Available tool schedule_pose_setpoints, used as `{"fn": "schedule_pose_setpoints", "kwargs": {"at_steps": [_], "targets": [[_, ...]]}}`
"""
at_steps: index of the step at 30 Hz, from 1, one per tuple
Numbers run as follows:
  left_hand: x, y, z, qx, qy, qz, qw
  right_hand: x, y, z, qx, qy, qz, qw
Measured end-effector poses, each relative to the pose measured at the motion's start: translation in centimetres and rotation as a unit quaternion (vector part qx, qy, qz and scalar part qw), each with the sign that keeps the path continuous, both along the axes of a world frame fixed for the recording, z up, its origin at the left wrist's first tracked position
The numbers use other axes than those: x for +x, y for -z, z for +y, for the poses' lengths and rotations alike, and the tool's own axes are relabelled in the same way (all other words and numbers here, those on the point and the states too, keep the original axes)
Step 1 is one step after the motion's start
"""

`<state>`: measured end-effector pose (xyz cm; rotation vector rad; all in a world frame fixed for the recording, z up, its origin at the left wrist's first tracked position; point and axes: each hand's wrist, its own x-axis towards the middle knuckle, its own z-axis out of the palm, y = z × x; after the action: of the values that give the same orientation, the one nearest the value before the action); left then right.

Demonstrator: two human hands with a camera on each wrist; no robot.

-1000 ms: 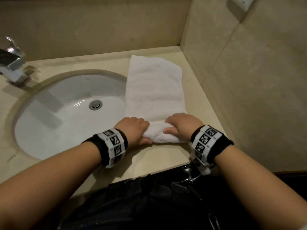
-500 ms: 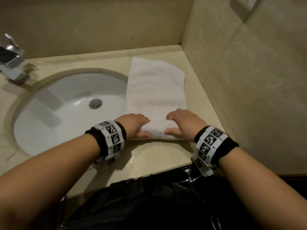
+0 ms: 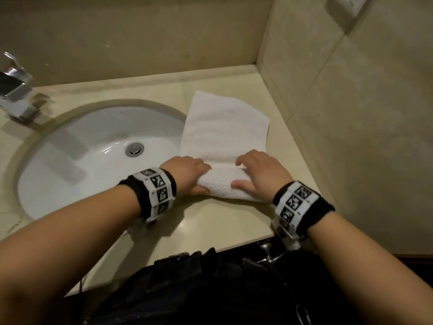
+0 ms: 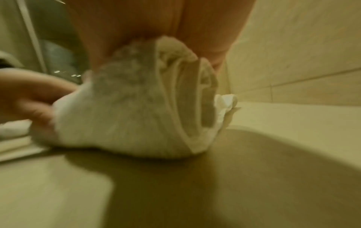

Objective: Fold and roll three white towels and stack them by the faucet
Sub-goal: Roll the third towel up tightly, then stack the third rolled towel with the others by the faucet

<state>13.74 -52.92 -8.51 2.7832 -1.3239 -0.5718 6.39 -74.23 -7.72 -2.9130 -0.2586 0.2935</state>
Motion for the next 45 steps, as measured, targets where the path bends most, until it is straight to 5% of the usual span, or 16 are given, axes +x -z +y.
{"fn": "schedule_pose_setpoints", "kwargs": {"at_steps": [4, 10, 15, 18, 24, 26, 28, 31, 33, 37, 39, 45], "targets": [[1.0, -0.7, -0.6, 0.007, -0.014, 0.074, 0.997, -1.3, 1.0, 0.3, -0.008, -0.049, -0.046, 0.998], [-0.4, -0.3, 0.7, 0.024, 0.014, -0.093, 0.995, 1.5, -0.1, -0.9, 0.117, 0.044, 0.174, 0.977], [1.1, -1.1, -0.1, -0.026, -0.002, 0.071, 0.997, 0.6, -0.6, -0.5, -0.045, -0.042, -0.012, 0.998], [1.7, -1.5, -0.6, 0.008, -0.021, 0.115, 0.993, 0.2, -0.3, 0.5, -0.06, -0.043, 0.017, 0.997], [-0.9, -0.9, -0.2, 0.034, 0.064, -0.098, 0.993, 1.4, -1.0, -0.1, 0.133, 0.038, 0.259, 0.956], [-0.6, -0.8, -0.5, 0.022, 0.055, -0.08, 0.995, 1.0, -1.0, -0.1, 0.08, 0.028, 0.218, 0.972], [0.4, -1.0, -0.9, 0.006, 0.037, -0.013, 0.999, 0.1, -0.9, -0.1, -0.008, 0.01, 0.084, 0.996], [1.5, -1.2, -1.0, 0.011, 0.004, 0.078, 0.997, -1.2, -0.7, 0.1, -0.078, -0.055, 0.006, 0.995], [1.4, -1.4, -1.0, 0.017, -0.012, 0.091, 0.996, -1.0, -0.6, 0.2, -0.071, -0.04, 0.03, 0.996], [-0.9, -0.5, -0.8, 0.003, 0.041, -0.096, 0.995, 1.8, -1.5, -0.2, 0.069, 0.033, 0.211, 0.975], [-1.6, -0.1, -0.8, 0.004, 0.033, -0.129, 0.991, 2.9, -1.8, -0.4, 0.076, 0.034, 0.24, 0.967], [2.4, -0.9, -1.0, -0.048, -0.019, 0.046, 0.998, 0.2, -0.7, -1.1, -0.056, -0.026, -0.015, 0.998]]}}
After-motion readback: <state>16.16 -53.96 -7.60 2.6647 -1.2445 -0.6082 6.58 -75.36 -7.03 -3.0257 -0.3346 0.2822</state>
